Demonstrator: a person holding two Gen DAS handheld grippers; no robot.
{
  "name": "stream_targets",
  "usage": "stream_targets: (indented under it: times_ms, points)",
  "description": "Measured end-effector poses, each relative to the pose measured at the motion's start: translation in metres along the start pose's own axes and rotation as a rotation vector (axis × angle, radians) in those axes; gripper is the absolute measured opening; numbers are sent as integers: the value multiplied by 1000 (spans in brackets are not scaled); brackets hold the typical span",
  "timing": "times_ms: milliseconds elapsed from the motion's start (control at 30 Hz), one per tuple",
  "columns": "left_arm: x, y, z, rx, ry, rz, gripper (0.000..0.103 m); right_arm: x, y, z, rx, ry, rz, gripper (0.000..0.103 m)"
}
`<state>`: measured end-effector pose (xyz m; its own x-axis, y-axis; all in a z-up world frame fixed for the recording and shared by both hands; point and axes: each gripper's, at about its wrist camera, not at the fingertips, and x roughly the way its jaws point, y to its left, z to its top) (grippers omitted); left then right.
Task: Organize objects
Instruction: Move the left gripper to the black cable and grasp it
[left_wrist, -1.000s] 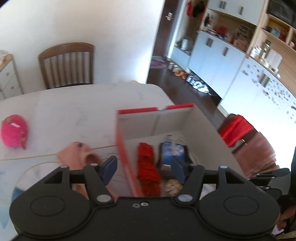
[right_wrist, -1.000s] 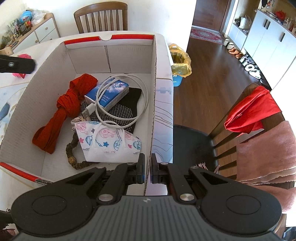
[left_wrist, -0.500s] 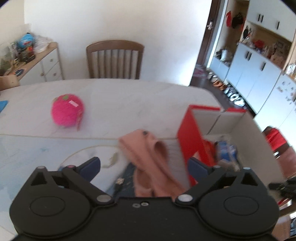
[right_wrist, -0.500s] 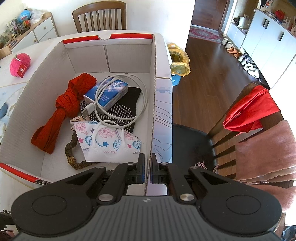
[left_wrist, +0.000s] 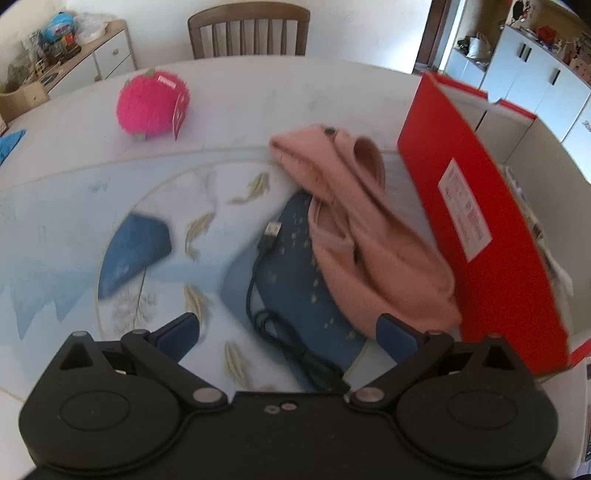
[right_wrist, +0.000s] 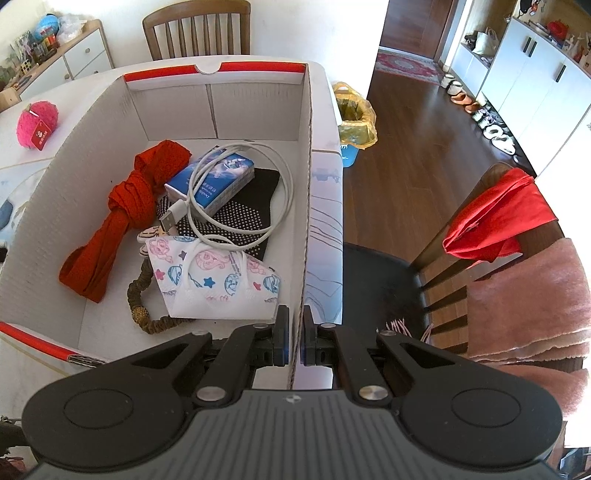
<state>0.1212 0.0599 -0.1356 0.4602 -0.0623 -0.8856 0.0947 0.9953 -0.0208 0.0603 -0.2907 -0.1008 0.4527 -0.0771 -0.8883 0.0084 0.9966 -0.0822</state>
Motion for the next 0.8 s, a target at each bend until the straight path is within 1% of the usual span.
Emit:
stream_targets:
  times_ms: [67, 167, 333, 400, 467, 533, 600, 700, 800]
  points:
    - [4, -1, -6, -13, 13, 3, 101, 0, 0, 0, -1, 1, 0, 5]
    - [8, -3, -14, -19, 27, 29, 101, 1, 1, -1, -2, 3, -2, 5]
    - [13, -11, -23, -13, 25, 67, 101, 1, 1, -1, -1, 3, -1, 5]
    - [15, -12, -25, -18, 24, 68, 98, 1, 1, -1, -2, 4, -1, 5]
    - [17, -12, -27, -30, 29, 61, 91, 1, 1, -2, -3, 4, -1, 5]
    - [18, -10, -28, -48, 38, 56, 87, 1, 1, -2, -3, 4, -1, 5]
    - [18, -9, -28, -66, 28, 58, 83, 1, 1, -2, -2, 4, -2, 5]
    - [17, -9, -28, -74, 16, 61, 74, 1, 1, -2, -2, 3, -1, 5]
    - [15, -9, -27, -79, 8, 60, 61, 1, 1, -2, -3, 4, -1, 5]
